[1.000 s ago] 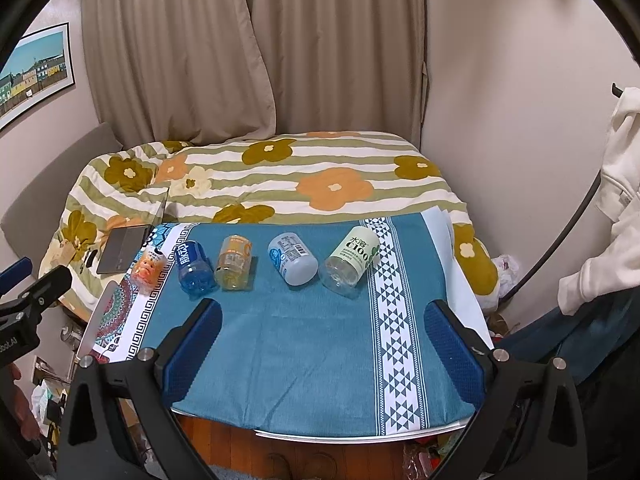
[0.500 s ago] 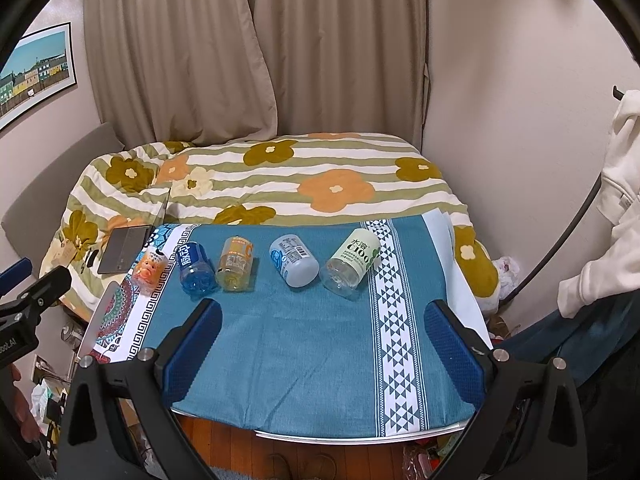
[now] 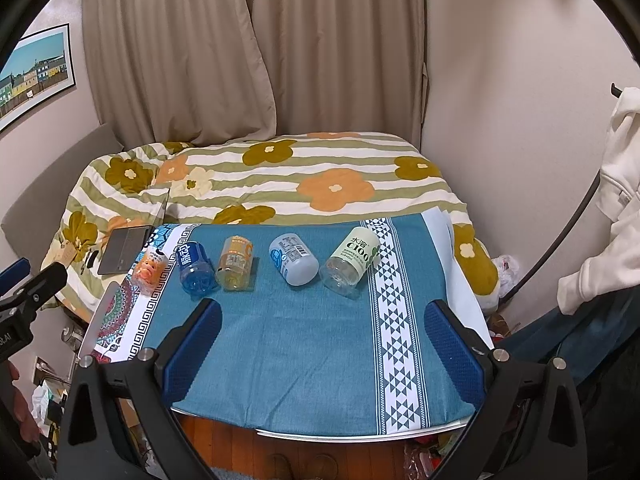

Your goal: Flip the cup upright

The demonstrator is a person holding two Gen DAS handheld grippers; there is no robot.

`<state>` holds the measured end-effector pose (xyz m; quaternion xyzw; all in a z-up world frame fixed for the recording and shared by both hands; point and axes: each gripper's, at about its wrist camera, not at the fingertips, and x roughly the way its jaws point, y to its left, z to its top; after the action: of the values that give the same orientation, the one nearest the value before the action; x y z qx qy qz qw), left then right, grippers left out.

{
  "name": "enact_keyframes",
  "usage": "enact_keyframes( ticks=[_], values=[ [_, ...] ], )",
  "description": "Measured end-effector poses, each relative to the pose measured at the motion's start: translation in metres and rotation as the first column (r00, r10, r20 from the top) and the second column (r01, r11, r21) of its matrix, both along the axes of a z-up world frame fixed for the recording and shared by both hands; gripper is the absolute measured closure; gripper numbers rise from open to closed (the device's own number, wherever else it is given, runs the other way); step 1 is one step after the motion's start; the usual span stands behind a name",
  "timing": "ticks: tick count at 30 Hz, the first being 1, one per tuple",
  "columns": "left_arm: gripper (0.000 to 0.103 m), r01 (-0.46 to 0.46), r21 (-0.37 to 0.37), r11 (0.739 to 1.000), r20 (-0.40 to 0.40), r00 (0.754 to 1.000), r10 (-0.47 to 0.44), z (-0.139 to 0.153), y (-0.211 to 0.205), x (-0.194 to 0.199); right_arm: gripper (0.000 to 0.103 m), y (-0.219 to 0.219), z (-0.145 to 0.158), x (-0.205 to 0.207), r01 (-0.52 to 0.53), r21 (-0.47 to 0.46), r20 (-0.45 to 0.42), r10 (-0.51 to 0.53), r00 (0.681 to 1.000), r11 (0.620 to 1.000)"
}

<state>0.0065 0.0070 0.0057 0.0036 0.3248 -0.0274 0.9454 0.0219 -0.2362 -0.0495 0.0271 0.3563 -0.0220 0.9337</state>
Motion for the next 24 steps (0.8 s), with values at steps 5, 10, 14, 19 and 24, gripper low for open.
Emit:
enact_keyframes(
  ticks=[5,10,14,19,24],
  values=[
    [0.0,0.0,-0.003,1.0,-0.001,1.0,0.0,0.001,0.002,-0.0006,0.002,-0.0005,0.0006,0.0002,0.0,0.001,0.0,0.0,1.0,1.0],
    [0.0,-0.001,-0.003,1.0,-0.001,1.0,0.001,0.0003,0.0015,-0.0012,0.002,0.0,0.0004,0.0005,0.0,0.001,-0.002,0.0,1.0,1.0],
    [0.0,-0.001,-0.006,1.0,-0.003,1.0,0.001,0.0003,0.0016,-0.0016,0.002,-0.0004,0.0,0.0003,0.0,0.0,-0.001,0.0,1.0,1.0],
    [0.0,-0.002,-0.011,1.0,-0.007,1.0,0.002,-0.0007,0.0014,-0.0046,0.002,-0.0002,0.0003,-0.0001,0.003,-0.001,-0.002,-0.003,1.0,1.0],
    [0.0,-0.005,-0.007,1.0,-0.007,1.0,0.005,-0.0012,0.0012,-0.0066,0.002,-0.0004,0.0014,-0.0002,0.005,0.0,-0.001,-0.005,1.0,1.0]
  ],
)
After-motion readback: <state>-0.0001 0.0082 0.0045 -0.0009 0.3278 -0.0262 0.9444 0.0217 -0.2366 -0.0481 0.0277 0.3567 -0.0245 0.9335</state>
